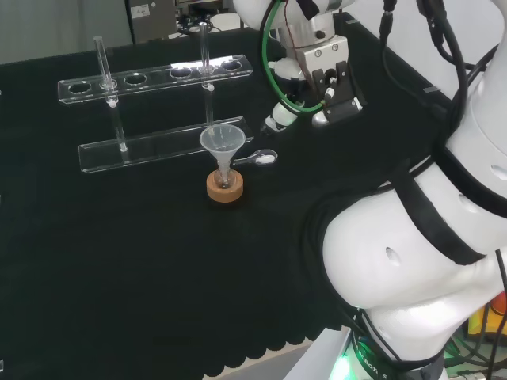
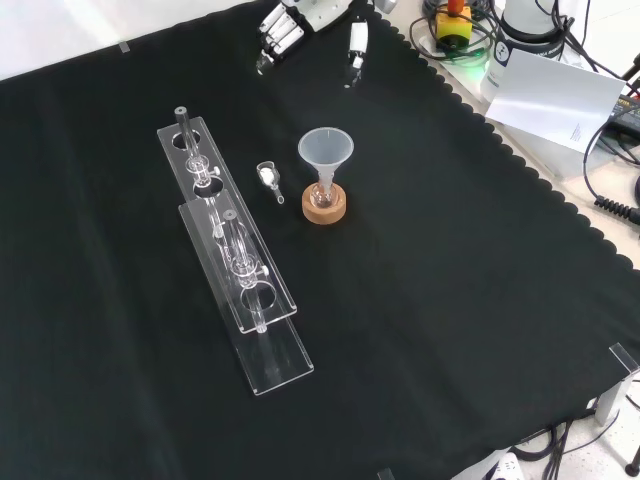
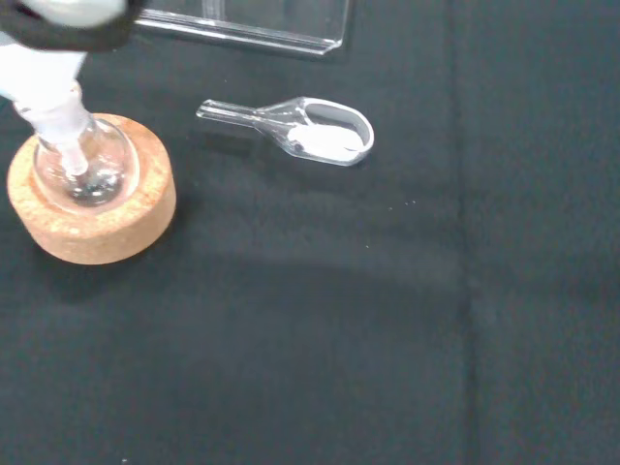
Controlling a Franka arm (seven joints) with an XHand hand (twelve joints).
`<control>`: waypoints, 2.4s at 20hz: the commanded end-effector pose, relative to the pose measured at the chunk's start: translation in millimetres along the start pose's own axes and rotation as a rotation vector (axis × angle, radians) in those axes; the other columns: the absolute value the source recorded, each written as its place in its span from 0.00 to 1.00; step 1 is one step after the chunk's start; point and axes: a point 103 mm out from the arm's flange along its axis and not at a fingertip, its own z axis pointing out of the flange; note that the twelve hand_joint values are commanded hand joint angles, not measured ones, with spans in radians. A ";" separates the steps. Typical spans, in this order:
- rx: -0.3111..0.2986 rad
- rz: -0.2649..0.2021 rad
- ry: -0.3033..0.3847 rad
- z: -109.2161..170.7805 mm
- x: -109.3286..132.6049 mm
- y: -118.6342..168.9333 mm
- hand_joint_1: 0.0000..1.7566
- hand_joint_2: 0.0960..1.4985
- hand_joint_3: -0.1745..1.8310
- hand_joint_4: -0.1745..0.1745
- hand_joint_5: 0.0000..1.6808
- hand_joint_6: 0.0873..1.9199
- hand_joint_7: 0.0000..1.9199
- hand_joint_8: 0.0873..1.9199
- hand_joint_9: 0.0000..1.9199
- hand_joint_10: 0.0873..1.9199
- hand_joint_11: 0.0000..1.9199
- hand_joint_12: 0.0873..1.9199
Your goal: Pick up the weighing funnel.
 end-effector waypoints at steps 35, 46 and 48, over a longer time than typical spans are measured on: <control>0.008 -0.119 0.096 90.8 0.1 132.2 0.50 0.36 0.43 0.33 0.32 0.00 0.24 0.34 0.33 0.28 0.21 0.66; 0.038 -0.122 0.127 113.2 4.6 134.7 0.50 0.36 0.43 0.33 0.33 0.01 0.25 0.34 0.33 0.27 0.22 0.66; 0.039 -0.118 0.139 115.7 4.3 135.0 0.50 0.36 0.43 0.33 0.33 0.01 0.25 0.34 0.33 0.27 0.22 0.66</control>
